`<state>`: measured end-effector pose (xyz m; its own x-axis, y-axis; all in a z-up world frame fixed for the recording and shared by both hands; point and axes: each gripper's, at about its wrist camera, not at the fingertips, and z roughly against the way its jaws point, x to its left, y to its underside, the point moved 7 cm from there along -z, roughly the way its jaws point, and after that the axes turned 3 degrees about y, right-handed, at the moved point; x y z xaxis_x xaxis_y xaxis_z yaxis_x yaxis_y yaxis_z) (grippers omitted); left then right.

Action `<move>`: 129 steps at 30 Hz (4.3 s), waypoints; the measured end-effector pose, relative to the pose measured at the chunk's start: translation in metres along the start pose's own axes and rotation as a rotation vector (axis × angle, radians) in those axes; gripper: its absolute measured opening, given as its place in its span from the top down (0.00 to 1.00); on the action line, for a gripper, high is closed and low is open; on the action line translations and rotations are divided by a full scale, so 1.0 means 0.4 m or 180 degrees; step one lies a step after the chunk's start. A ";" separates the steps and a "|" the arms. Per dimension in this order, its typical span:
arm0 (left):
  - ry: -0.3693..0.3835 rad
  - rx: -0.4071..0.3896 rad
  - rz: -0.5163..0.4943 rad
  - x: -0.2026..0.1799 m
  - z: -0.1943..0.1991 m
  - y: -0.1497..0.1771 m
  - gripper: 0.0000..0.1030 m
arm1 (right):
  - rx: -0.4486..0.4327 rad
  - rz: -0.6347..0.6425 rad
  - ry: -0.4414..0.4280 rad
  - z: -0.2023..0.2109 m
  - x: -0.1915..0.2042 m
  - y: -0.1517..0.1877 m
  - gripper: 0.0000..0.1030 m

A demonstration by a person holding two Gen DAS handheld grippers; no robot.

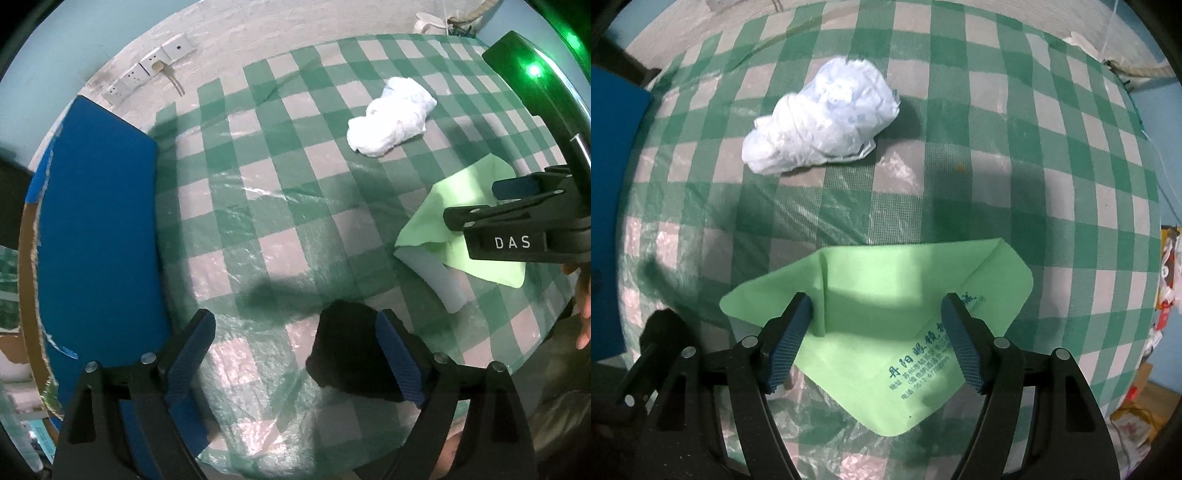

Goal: Organize soft objects
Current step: 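Grasp the light green cloth with the right gripper while the left gripper grasps the black sock, then lift the green cloth and black sock and carry them over the box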

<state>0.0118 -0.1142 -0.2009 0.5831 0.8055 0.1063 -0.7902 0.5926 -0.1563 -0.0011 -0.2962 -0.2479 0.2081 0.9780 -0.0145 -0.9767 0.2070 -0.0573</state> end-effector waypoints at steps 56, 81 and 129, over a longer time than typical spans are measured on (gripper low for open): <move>0.0177 -0.0232 -0.0024 0.000 0.011 -0.067 0.65 | -0.0589 0.0369 -0.0200 0.160 0.177 -0.025 0.91; -0.0025 -0.0727 0.0186 0.098 0.177 -0.088 0.65 | -0.1031 0.0455 -0.0410 0.327 0.206 -0.035 0.91; -0.0233 -0.1047 0.1189 0.501 0.291 0.053 0.65 | -0.1410 0.1359 -0.0690 0.540 0.675 -0.124 0.91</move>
<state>0.0898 0.0605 -0.0684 0.2477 0.9675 0.0508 -0.8341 0.2396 -0.4968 0.0922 -0.0367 -0.0334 -0.2540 0.9645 0.0720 -0.8471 -0.1859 -0.4979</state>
